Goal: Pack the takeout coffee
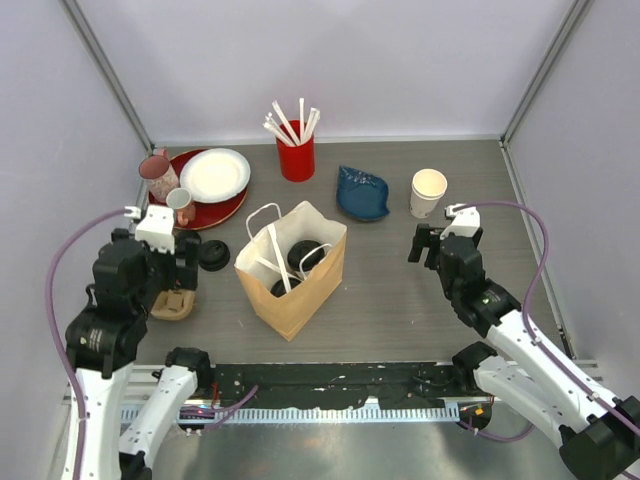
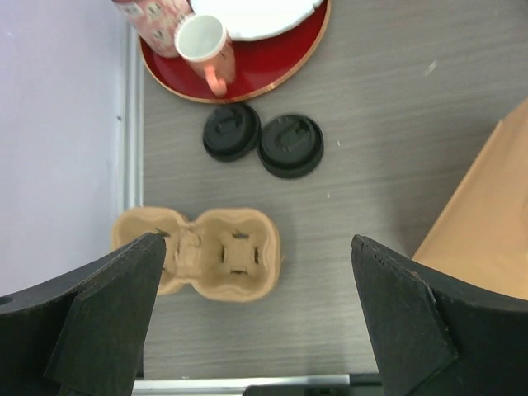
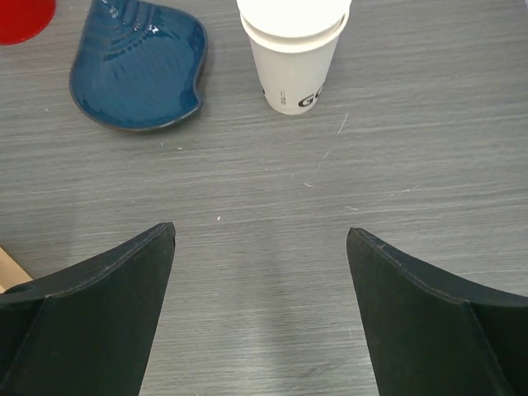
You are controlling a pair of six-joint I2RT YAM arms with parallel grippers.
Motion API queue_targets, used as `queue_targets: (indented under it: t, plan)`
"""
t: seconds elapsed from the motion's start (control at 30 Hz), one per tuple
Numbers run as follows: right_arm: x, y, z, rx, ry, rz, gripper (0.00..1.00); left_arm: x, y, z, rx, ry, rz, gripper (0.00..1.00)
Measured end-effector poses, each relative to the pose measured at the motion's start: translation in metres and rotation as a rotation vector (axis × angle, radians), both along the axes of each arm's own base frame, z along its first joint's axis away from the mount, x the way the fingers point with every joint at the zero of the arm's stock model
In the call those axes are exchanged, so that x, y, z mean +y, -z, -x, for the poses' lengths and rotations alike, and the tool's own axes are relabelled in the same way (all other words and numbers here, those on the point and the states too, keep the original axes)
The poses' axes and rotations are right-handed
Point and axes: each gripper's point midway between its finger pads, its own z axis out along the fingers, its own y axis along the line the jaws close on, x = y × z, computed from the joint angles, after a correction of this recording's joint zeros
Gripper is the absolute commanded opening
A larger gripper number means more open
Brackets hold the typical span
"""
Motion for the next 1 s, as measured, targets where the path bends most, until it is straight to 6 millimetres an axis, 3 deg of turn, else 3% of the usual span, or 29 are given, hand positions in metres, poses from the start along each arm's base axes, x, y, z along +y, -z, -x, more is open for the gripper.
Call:
queue_targets:
  t: [0.13,0.27,0.37,0.63,0.87,1.0]
  plan:
    - [-0.004,0.022,0.004,-0.007,0.017,-0.01,0.9,-0.001,0.028,0.02,-0.001,0.041,-0.011,1.0]
    - [-0.008,0.045,0.006,-0.013,0.028,-0.009,0.92,-0.003,0.032,0.016,-0.147,0.046,0.015,1.0]
    - [-0.009,0.056,0.005,-0.025,0.032,0.003,0.95,-0.003,0.056,0.005,-0.244,0.041,0.016,1.0]
    - [-0.023,0.062,0.0,-0.105,0.12,0.0,0.96,-0.008,0.148,-0.041,-0.178,0.013,0.027,1.0]
    - [-0.048,0.049,0.003,-0.206,0.231,0.044,1.0,-0.008,0.199,-0.075,-0.124,-0.073,0.075,1.0]
    - [-0.059,0.05,0.006,-0.223,0.282,0.067,0.99,-0.008,0.221,-0.077,-0.161,-0.101,0.122,1.0]
